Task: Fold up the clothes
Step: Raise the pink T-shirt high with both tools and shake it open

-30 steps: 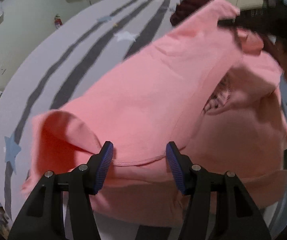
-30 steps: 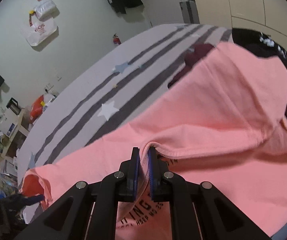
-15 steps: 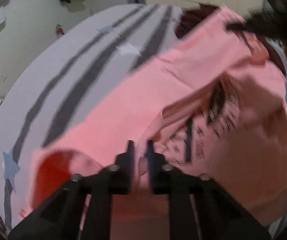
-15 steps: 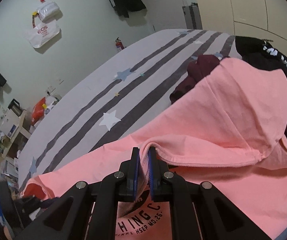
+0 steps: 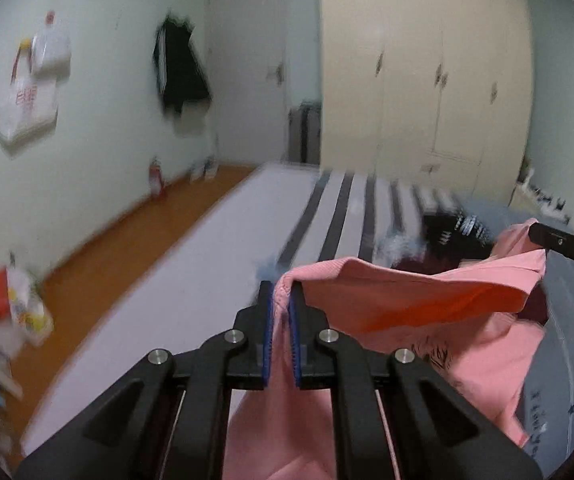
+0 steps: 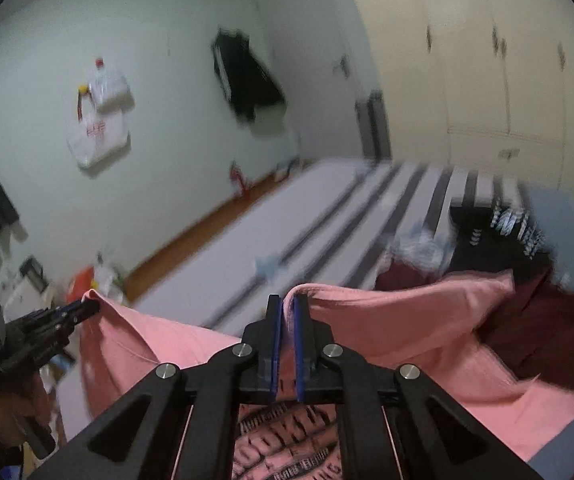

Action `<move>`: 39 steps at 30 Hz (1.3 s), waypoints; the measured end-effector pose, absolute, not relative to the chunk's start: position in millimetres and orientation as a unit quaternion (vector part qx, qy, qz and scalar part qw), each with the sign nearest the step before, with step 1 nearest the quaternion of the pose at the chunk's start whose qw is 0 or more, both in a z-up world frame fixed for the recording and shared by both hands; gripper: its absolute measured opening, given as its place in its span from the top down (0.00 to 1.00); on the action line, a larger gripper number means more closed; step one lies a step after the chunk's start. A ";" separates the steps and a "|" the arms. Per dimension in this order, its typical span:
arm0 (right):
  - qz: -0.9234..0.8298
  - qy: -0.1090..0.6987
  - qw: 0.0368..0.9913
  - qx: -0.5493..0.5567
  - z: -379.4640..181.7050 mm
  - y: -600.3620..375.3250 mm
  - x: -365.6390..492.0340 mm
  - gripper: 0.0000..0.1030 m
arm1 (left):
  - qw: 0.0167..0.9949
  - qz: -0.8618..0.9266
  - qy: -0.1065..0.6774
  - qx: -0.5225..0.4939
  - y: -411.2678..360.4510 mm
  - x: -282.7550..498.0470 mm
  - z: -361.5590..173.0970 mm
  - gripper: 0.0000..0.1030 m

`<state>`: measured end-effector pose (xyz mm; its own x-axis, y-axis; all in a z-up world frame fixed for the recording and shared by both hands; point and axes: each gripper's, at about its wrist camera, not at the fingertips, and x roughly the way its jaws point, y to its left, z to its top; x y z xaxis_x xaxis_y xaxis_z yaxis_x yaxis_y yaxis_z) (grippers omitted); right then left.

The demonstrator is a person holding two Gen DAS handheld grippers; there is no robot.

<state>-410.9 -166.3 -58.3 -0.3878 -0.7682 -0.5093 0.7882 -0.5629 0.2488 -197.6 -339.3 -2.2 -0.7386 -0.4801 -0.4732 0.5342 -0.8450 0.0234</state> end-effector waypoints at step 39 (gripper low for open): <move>-0.846 -0.083 0.466 0.246 219.6 -190.8 33.6 0.40 | 0.086 -0.983 -0.043 0.155 -337.2 5.2 342.7 0.95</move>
